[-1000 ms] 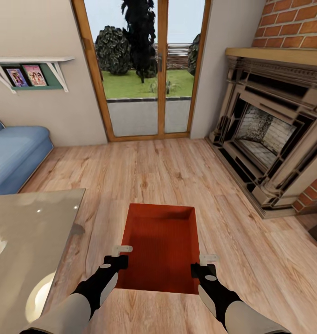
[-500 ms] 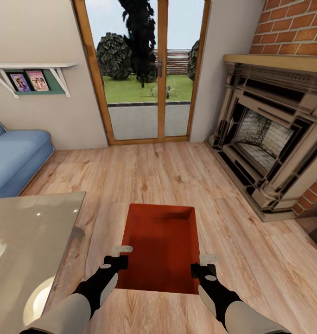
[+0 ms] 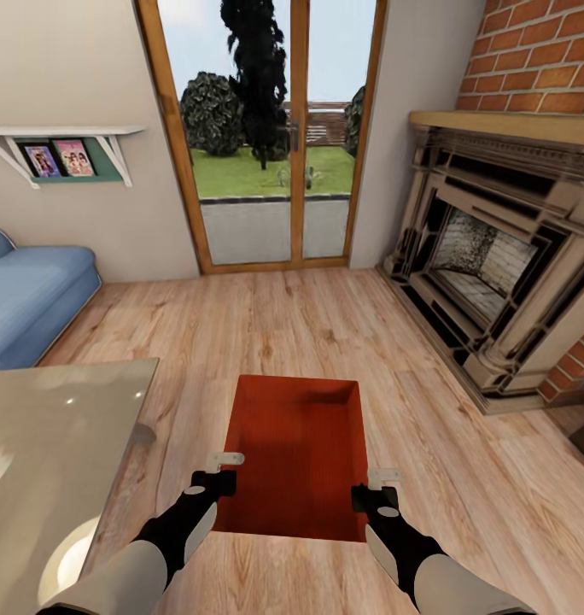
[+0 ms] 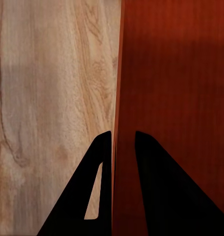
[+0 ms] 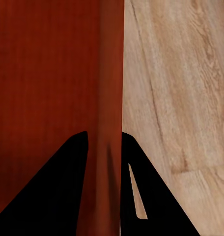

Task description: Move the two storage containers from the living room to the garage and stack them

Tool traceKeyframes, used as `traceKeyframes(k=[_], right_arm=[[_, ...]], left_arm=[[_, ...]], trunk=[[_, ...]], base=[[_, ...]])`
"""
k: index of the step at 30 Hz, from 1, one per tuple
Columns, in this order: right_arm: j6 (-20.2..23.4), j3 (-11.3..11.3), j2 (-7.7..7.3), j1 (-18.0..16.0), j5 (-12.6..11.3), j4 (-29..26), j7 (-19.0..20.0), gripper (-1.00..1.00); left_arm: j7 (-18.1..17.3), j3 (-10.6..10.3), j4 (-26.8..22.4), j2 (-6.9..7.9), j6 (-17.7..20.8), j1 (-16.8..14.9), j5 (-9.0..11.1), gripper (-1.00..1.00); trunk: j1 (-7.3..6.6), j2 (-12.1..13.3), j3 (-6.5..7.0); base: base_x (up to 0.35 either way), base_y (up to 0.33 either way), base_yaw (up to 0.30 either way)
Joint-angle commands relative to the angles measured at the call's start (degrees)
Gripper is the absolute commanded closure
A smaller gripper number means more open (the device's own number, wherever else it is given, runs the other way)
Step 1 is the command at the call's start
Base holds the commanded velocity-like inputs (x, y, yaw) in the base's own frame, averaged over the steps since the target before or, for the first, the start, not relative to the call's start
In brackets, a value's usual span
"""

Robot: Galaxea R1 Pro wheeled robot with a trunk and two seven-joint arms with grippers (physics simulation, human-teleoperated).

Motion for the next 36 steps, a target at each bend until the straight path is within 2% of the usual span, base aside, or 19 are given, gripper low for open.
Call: traceKeyframes(k=[1, 36], right_arm=[[-0.23, -0.30, 0.04, -0.01, -1.28, 0.26, -0.21, 1.00], [-0.31, -0.21, 0.04, -0.03, -1.28, 0.26, -0.21, 1.00]], left_arm=[[0.85, 0.17, -0.29, -0.02, -0.41, -0.03, -0.37, 1.00], [0.85, 0.17, -0.31, -0.06, -0.41, -0.03, -0.37, 1.00]], trunk=[[0.00, -0.03, 0.05], [0.00, -0.03, 3.30]], base=[[0.000, 0.000, 0.000], [0.000, 0.000, 0.000]])
